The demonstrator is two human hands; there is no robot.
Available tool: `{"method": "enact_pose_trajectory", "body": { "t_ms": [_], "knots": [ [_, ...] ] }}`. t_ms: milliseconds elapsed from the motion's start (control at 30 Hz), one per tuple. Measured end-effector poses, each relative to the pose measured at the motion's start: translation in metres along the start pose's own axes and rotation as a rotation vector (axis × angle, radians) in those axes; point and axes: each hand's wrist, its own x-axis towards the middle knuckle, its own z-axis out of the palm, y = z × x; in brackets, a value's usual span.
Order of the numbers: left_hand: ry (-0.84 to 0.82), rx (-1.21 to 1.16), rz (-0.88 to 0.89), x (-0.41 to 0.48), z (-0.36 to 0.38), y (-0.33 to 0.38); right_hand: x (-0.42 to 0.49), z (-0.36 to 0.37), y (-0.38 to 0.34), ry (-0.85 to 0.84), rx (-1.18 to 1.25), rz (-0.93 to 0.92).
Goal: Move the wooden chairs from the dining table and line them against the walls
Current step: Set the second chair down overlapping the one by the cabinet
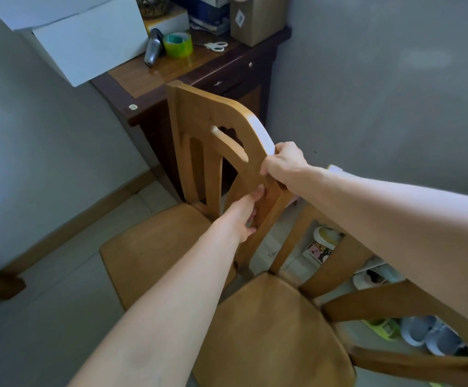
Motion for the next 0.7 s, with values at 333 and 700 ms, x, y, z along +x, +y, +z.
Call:
{"method": "enact_pose_trajectory", "body": {
  "t_ms": [333,700],
  "knots": [
    [-0.047,0.034,0.022,0.018,0.049,0.016,0.029,-0.047,0.008,-0.003,-0.045,0.078],
    [-0.046,0.023,0.012,0.019,0.065,0.021,0.033,-0.072,0.01,-0.149,-0.199,0.046]
  ]
}}
